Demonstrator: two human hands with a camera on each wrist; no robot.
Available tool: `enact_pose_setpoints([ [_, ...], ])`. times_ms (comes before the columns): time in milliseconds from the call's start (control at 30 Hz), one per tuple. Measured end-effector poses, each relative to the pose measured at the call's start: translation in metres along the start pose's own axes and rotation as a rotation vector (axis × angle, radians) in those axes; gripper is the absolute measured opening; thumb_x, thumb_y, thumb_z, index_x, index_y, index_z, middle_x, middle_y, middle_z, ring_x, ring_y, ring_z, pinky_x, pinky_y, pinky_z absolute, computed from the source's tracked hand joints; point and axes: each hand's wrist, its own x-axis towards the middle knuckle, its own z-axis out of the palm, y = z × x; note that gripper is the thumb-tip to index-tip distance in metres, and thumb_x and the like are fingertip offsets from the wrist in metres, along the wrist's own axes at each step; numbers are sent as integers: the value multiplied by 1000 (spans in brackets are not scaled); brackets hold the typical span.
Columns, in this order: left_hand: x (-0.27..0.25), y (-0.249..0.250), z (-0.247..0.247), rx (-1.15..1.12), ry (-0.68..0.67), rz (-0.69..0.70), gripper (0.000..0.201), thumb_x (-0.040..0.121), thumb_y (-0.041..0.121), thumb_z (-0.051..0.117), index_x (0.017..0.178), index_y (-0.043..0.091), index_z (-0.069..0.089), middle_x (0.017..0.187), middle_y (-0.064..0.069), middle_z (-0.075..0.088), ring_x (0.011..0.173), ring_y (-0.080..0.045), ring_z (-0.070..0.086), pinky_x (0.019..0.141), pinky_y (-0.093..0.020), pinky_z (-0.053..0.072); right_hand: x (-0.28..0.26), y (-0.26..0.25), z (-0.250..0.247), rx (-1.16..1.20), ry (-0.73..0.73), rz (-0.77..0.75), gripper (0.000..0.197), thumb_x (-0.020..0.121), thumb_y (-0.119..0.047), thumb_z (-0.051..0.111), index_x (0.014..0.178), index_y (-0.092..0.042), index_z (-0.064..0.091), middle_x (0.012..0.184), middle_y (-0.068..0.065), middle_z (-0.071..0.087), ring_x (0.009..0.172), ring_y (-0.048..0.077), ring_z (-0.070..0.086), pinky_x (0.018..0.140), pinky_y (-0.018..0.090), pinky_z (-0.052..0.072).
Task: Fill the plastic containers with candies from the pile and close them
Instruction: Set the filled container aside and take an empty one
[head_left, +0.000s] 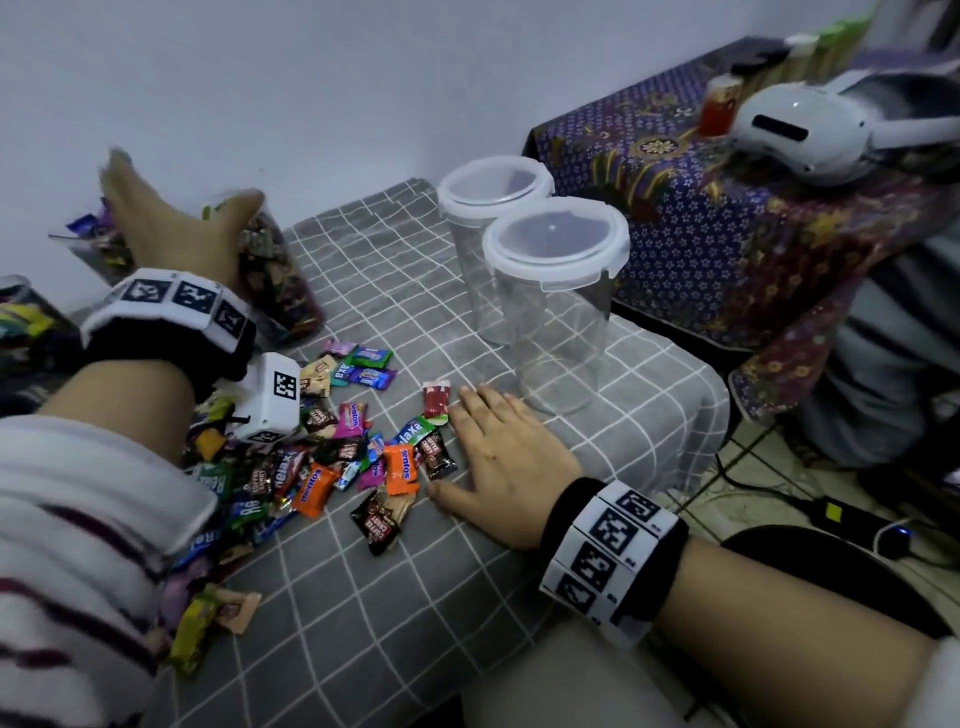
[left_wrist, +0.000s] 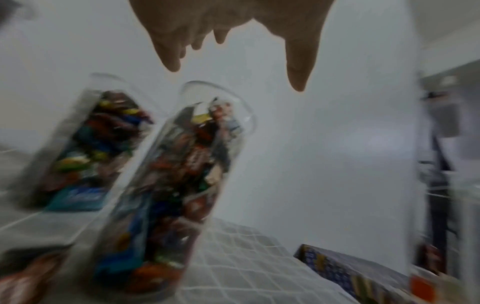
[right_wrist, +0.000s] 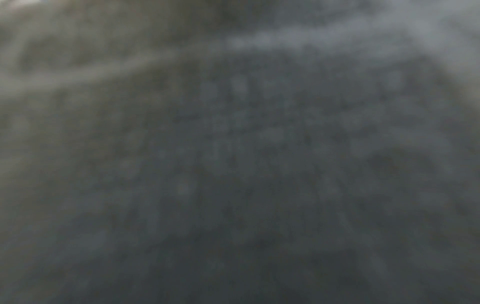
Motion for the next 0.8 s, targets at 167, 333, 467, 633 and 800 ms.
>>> enact_pose_setpoints([
  [167, -26, 42, 14, -183, -352, 159, 98, 73, 44, 74, 148, 15, 20, 154, -5, 25, 140, -15, 26, 115, -32, 23, 0, 0, 0, 2, 11, 0, 82, 91, -63, 28, 150, -11, 4, 159, 9, -1, 146, 21, -3, 113, 32, -8],
  [333, -52, 77, 31, -273, -731, 122, 116, 52, 47, 79, 148, 18, 21, 152, -6, 29, 137, -18, 31, 109, -33, 31, -1, 0, -1, -9, -1, 1, 82, 91, -64, 25, 150, -12, 2, 159, 8, -2, 146, 20, -5, 111, 32, -10],
  [467, -66, 92, 42, -300, -959, 109, 108, 56, 31, 75, 149, 20, 20, 154, -7, 25, 139, -18, 28, 112, -35, 29, 0, 1, 0, -2, 4, 1, 83, 91, -64, 27, 150, -13, 2, 159, 7, -2, 146, 20, -4, 110, 31, -11],
  [633, -79, 94, 53, -435, -1035, 69, 89, 70, 13, 75, 146, 12, 29, 146, -4, 39, 127, -10, 42, 105, -22, 35, 0, 1, 0, 1, 6, 1, 83, 91, -64, 28, 150, -13, 2, 159, 7, -3, 146, 20, -5, 111, 32, -11],
  [800, -84, 89, 56, -507, -839, 51, 59, 83, 3, 65, 137, 8, 44, 131, -9, 53, 115, -11, 52, 104, -23, 40, 0, 1, 0, 0, 20, 2, 83, 91, -64, 28, 151, -13, 4, 159, 7, -1, 146, 20, -4, 108, 30, -12],
])
